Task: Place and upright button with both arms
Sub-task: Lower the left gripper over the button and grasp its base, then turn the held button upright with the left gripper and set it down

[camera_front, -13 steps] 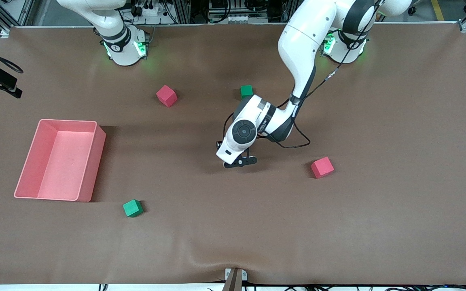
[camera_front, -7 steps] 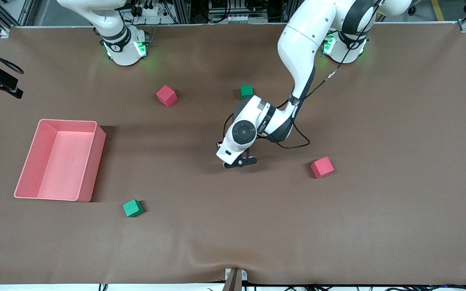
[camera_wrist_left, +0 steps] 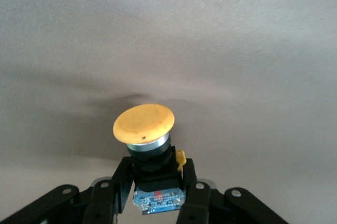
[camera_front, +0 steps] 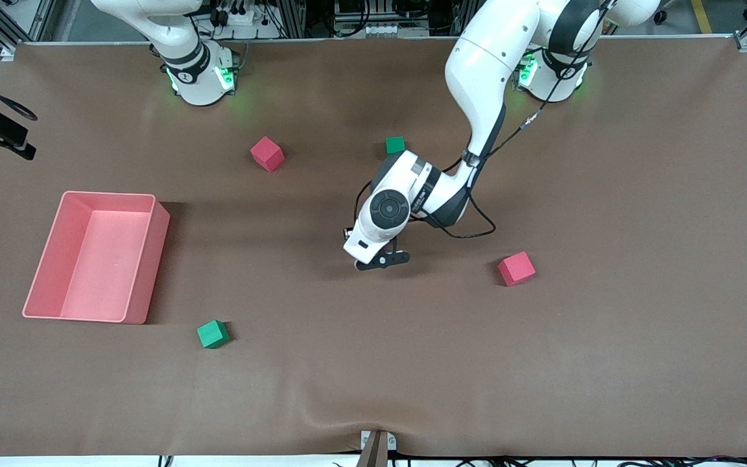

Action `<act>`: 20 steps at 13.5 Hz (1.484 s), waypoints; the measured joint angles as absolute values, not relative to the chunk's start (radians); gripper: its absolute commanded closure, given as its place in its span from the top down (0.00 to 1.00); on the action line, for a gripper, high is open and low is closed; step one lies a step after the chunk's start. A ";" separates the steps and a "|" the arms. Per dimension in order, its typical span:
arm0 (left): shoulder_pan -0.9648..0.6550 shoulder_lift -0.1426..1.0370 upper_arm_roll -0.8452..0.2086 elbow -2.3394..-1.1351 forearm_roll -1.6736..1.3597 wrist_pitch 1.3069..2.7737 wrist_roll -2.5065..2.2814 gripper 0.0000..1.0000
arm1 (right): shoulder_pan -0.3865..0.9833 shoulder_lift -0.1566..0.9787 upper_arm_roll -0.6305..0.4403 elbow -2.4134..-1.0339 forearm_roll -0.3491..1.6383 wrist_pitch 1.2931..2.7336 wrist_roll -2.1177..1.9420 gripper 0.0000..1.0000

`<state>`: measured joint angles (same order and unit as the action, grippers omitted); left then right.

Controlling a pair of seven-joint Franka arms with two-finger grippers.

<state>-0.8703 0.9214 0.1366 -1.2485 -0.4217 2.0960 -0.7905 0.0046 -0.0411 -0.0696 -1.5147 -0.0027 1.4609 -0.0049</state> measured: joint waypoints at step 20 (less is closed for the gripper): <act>-1.109 0.915 0.157 -1.325 0.837 2.093 -1.912 0.10 | 0.009 -0.035 -0.067 -1.515 -0.003 1.461 -0.005 1.00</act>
